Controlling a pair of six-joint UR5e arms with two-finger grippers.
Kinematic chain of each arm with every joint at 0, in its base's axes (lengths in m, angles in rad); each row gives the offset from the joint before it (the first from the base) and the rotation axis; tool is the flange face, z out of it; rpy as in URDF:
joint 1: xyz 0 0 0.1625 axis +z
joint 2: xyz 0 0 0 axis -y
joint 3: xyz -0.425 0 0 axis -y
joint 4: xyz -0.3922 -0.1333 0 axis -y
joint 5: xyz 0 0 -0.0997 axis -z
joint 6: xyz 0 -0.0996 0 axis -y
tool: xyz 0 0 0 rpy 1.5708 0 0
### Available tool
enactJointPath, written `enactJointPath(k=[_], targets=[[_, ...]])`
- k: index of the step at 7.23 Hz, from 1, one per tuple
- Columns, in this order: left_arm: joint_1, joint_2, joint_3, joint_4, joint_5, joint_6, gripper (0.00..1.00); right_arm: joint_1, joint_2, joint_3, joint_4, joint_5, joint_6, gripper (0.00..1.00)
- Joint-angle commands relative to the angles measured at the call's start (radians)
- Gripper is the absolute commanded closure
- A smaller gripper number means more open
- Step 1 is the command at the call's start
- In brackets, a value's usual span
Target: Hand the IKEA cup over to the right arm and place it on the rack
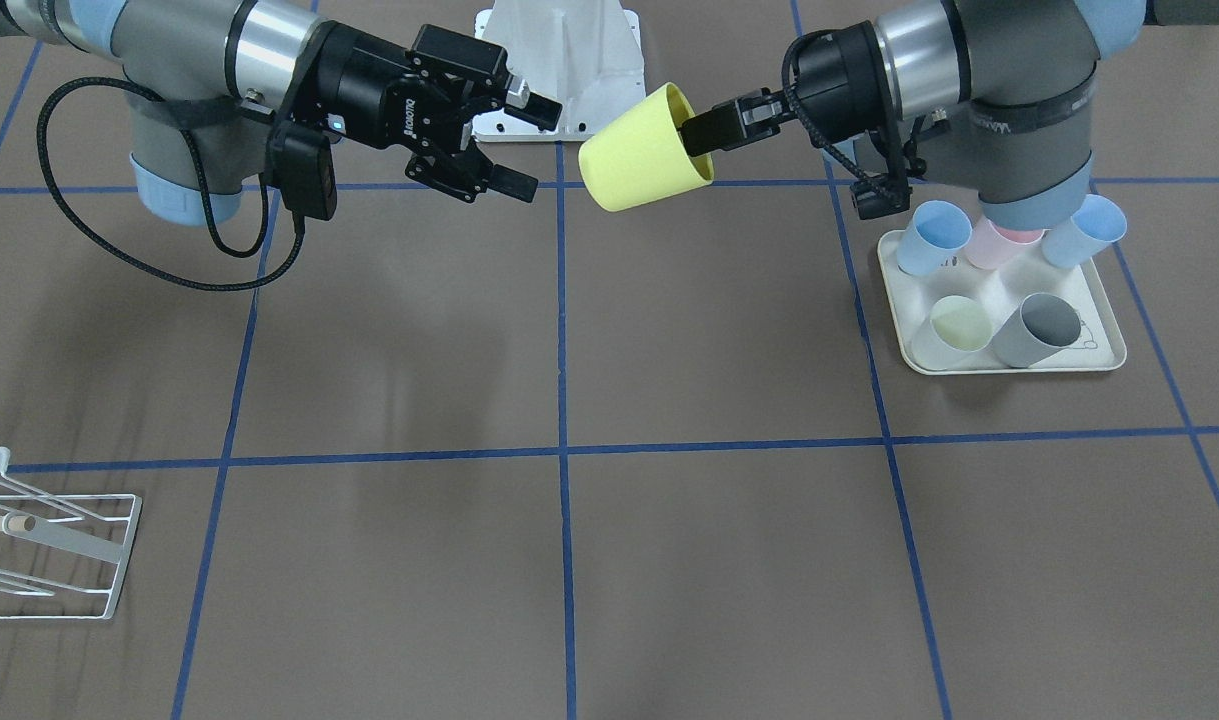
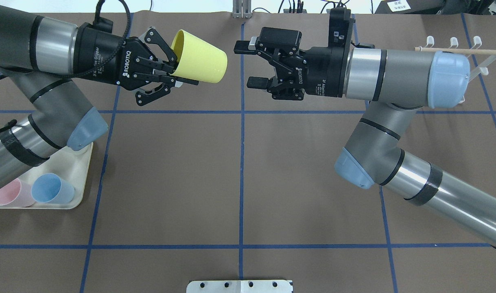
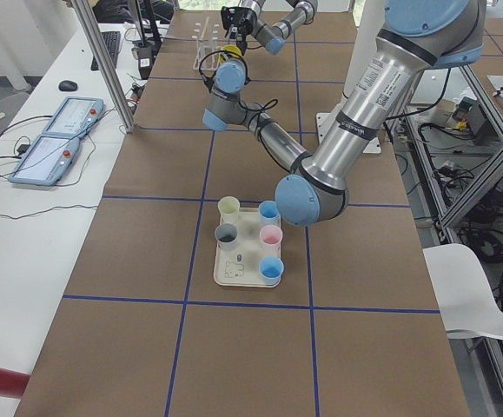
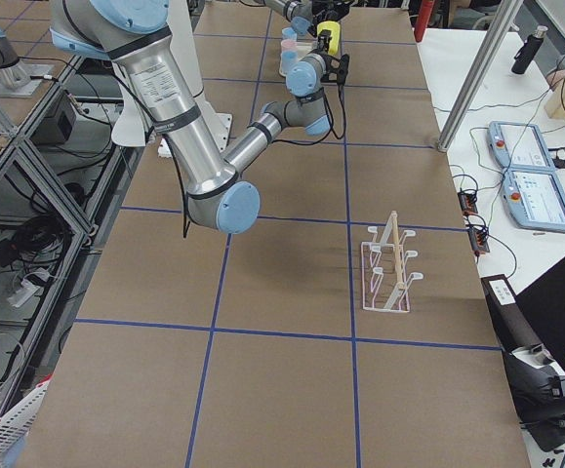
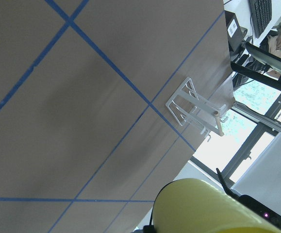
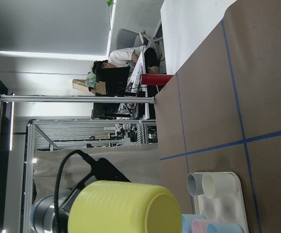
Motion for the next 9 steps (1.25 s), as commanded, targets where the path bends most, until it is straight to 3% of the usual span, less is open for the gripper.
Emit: enactJointPath(k=[1,3,5,9], targets=[[0.021,0.0,0.034,-0.208,0.117,-0.281,1.0,-0.003,0.003,-0.001,0.057,-0.037,0.013,0.02],[0.104,0.021,0.036,-0.366,0.339,-0.465,1.0,-0.004,0.014,0.001,0.079,-0.04,0.007,0.02],[0.164,0.037,0.024,-0.396,0.43,-0.489,1.0,-0.009,0.018,-0.001,0.125,-0.084,-0.003,0.01],[0.19,0.035,0.016,-0.393,0.454,-0.521,1.0,-0.052,0.021,-0.005,0.145,-0.086,-0.154,0.01]])
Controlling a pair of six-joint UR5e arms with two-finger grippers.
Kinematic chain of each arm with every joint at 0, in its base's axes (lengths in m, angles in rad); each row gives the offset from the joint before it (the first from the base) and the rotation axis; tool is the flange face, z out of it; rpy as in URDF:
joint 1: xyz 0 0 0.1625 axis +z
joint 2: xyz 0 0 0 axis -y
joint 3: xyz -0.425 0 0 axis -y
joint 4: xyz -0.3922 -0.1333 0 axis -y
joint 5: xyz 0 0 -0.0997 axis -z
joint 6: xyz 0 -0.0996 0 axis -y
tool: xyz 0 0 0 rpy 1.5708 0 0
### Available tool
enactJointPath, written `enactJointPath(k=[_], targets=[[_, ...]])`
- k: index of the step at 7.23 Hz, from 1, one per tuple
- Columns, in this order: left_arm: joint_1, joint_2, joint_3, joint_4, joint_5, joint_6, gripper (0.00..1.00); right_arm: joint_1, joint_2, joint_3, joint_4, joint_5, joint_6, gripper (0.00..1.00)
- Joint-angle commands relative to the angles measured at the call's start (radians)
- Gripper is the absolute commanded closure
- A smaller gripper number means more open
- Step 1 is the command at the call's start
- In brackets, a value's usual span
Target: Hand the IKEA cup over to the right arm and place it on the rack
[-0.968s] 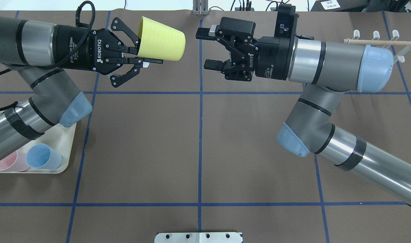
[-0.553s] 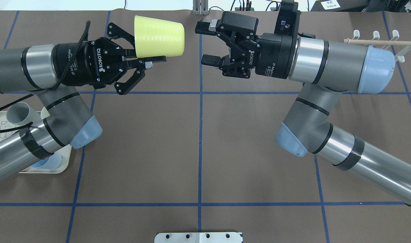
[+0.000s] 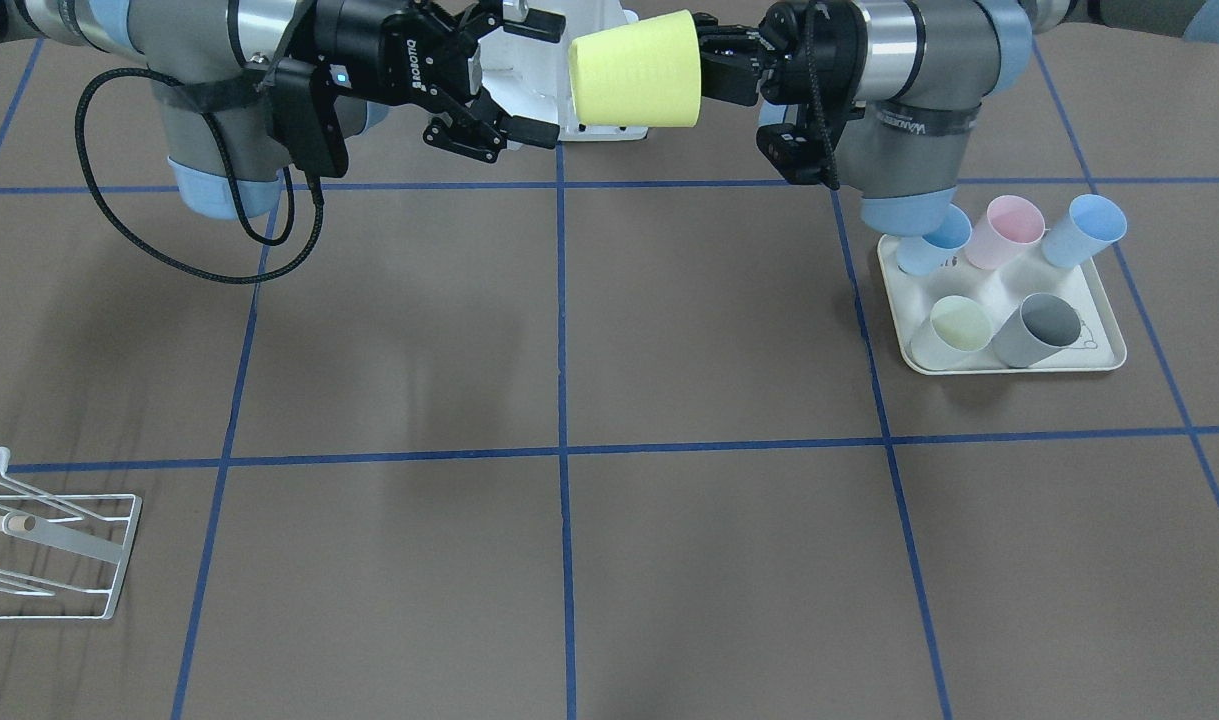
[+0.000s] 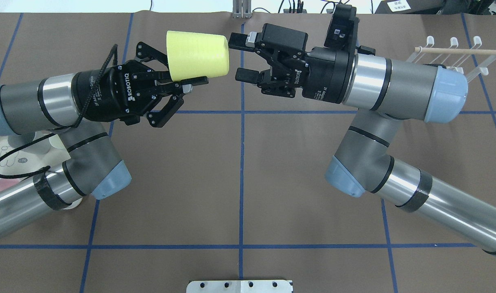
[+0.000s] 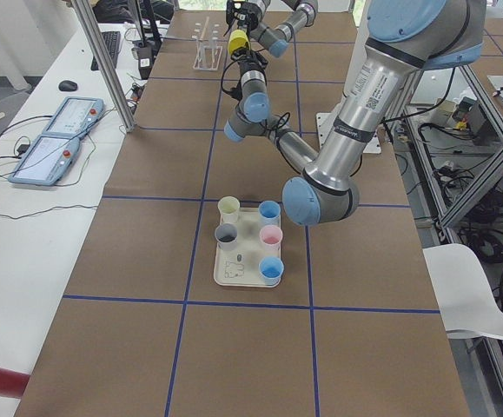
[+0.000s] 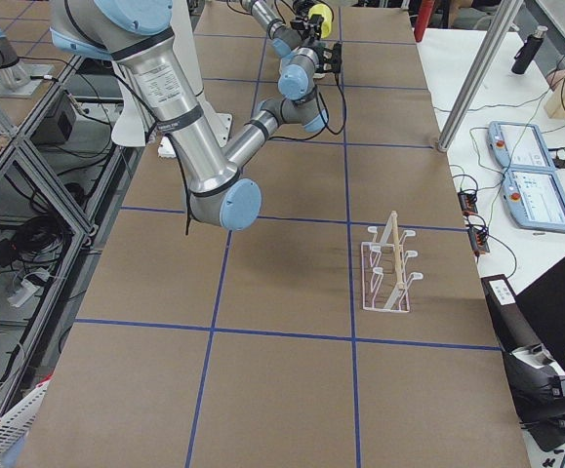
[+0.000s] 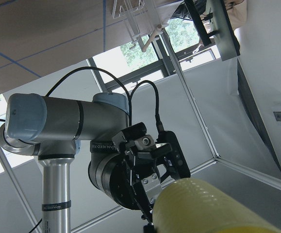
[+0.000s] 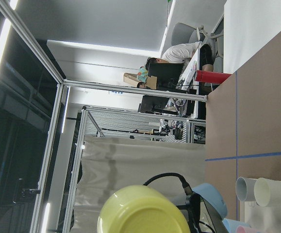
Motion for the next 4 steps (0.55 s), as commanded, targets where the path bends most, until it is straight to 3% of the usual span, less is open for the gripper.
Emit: enactJointPath(k=[1,4], targets=[[0.008,0.0,0.009,0.0,0.002,-0.012,1.0,-0.01,-0.001,-0.001,0.001,0.003,-0.054,0.01],[0.047,-0.001,0.006,0.0,0.002,-0.007,1.0,-0.028,0.002,0.001,0.001,0.006,-0.077,0.01]])
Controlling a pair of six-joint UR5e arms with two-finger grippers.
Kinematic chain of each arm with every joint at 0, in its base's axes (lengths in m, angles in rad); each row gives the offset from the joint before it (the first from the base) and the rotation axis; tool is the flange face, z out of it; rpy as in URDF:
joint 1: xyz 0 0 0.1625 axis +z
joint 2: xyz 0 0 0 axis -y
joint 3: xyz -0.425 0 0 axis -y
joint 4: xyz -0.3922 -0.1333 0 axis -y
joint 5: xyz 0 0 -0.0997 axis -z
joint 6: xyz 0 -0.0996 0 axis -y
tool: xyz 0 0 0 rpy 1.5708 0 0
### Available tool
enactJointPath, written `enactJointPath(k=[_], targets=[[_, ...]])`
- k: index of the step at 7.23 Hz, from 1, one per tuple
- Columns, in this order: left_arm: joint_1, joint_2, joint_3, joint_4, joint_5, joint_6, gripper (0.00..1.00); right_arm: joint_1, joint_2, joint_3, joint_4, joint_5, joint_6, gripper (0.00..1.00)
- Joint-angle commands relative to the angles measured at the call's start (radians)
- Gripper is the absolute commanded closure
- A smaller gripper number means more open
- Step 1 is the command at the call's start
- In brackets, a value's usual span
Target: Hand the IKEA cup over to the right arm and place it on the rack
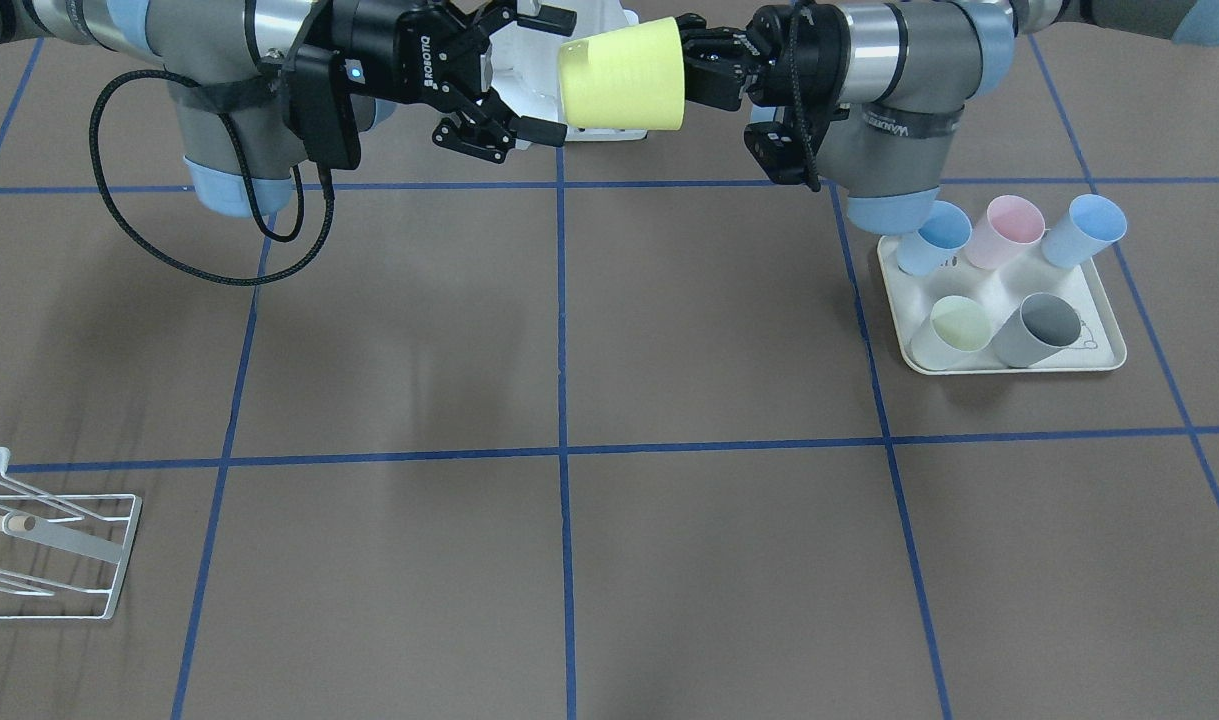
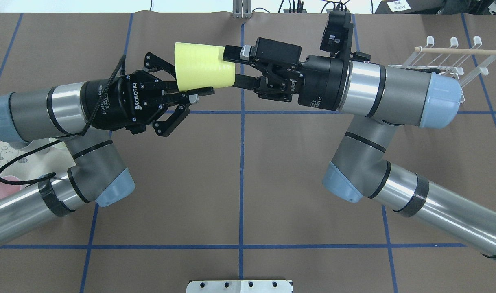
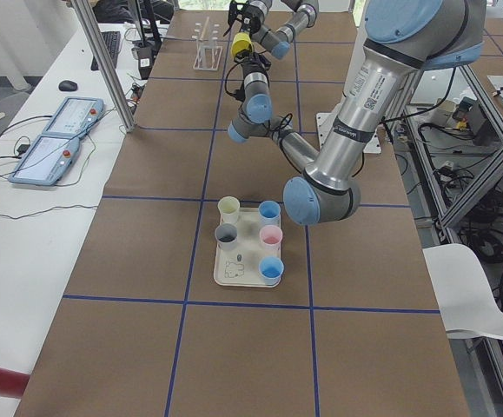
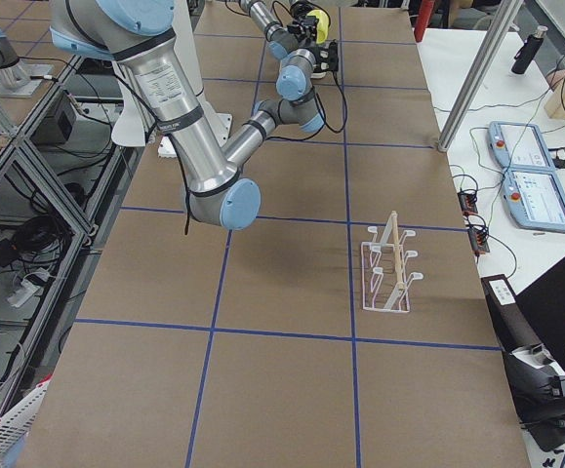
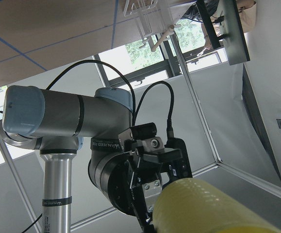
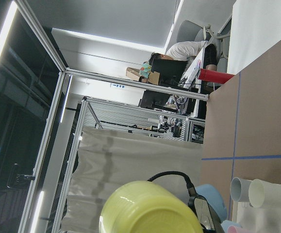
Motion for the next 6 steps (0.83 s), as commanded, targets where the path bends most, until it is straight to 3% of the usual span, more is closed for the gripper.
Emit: enactJointPath(k=[1,2,5,6], targets=[[0.017,-0.001,0.0,0.0,0.0,0.003,1.0,-0.008,0.001,0.001,0.0,0.0,-0.003,0.02],[0.017,-0.003,0.0,0.0,0.0,0.003,1.0,-0.008,0.001,0.001,0.0,0.002,-0.003,0.07],[0.019,-0.006,0.004,-0.002,0.0,0.006,1.0,-0.011,0.0,0.001,0.0,0.004,-0.007,0.55],[0.02,-0.004,0.007,-0.003,0.0,0.01,0.76,-0.013,0.0,0.001,0.0,0.002,-0.022,0.69]])
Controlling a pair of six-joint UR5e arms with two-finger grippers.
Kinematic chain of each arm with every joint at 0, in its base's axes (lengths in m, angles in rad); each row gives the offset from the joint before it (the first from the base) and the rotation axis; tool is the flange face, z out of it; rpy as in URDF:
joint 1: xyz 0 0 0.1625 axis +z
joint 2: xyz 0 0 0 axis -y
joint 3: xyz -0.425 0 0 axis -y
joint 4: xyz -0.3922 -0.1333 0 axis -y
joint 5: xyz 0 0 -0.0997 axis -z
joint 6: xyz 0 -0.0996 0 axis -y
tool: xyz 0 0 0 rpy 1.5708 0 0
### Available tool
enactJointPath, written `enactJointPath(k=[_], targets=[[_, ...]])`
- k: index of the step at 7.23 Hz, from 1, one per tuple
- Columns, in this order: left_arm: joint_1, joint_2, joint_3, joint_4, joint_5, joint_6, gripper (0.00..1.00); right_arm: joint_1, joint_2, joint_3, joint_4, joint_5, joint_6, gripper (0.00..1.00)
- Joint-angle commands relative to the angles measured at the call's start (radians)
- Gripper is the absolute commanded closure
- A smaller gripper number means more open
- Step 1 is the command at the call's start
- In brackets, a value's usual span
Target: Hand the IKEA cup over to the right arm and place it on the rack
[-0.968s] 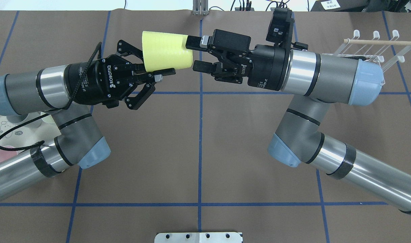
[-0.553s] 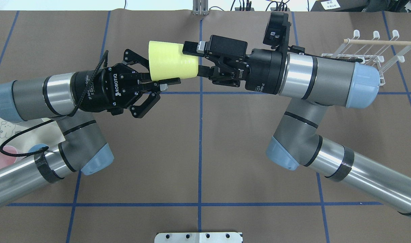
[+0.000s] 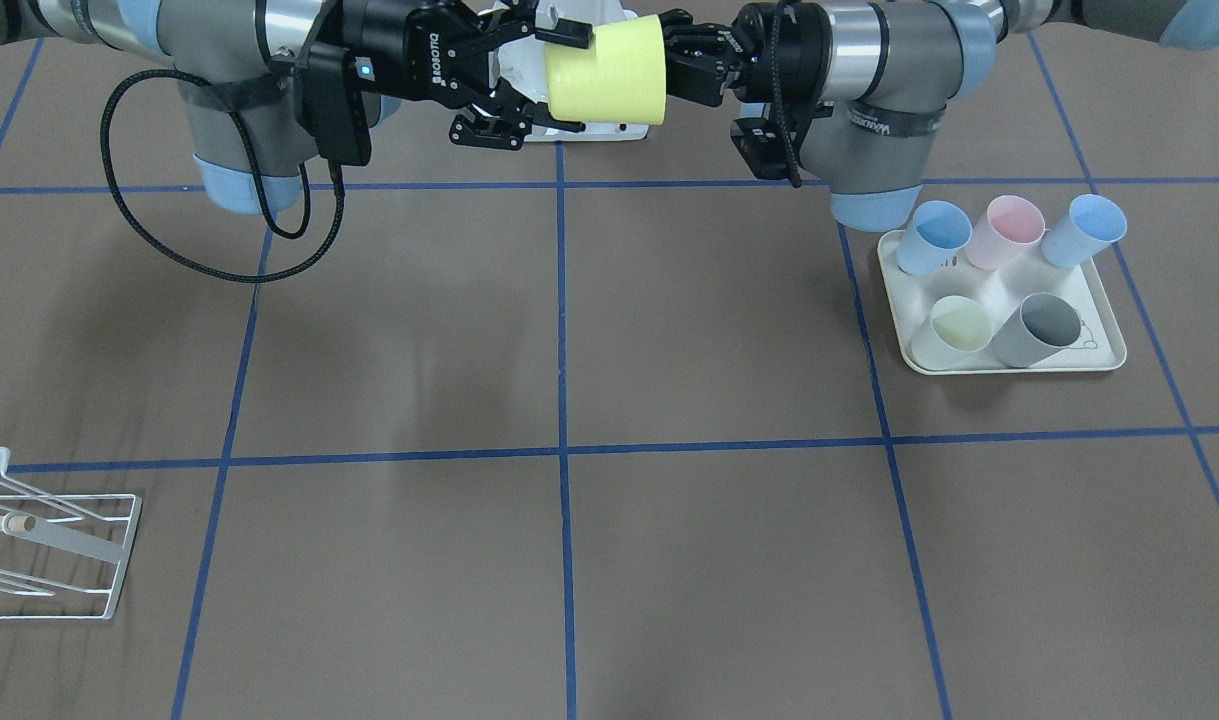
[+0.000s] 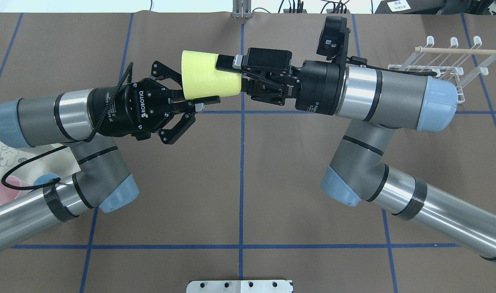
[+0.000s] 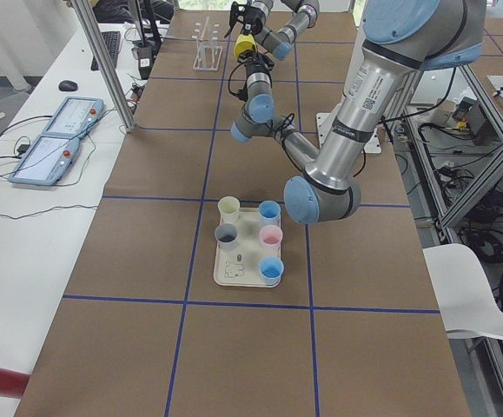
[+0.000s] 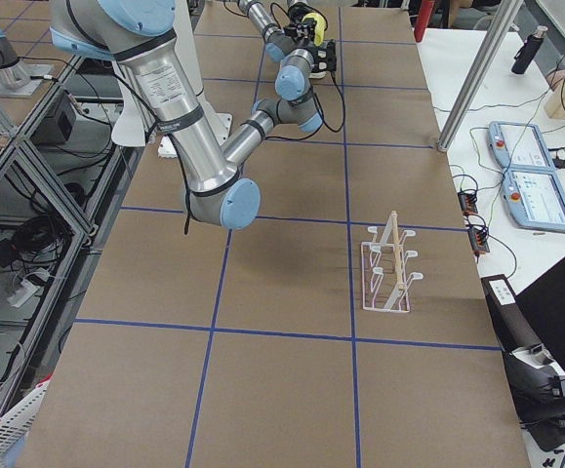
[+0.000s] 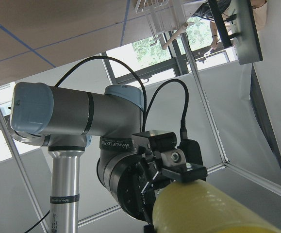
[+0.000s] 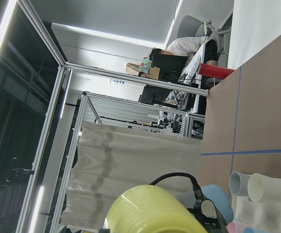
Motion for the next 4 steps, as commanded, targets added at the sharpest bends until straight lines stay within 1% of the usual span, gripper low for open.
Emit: enactJointPath(k=[1,2,3,4], targets=[[0.002,0.002,0.002,-0.003,0.0,0.016,0.49,-0.002,-0.001,0.0,0.0,0.0,-0.012,0.75],[0.0,0.007,-0.002,-0.001,0.0,0.018,0.0,-0.002,-0.003,0.0,0.0,-0.002,-0.012,0.78],[-0.004,0.007,-0.008,-0.003,0.0,0.02,0.0,-0.002,-0.01,0.003,0.003,-0.003,-0.01,0.78],[-0.023,0.007,-0.012,-0.004,0.0,0.067,0.0,0.001,-0.013,0.009,0.003,-0.007,-0.01,0.78]])
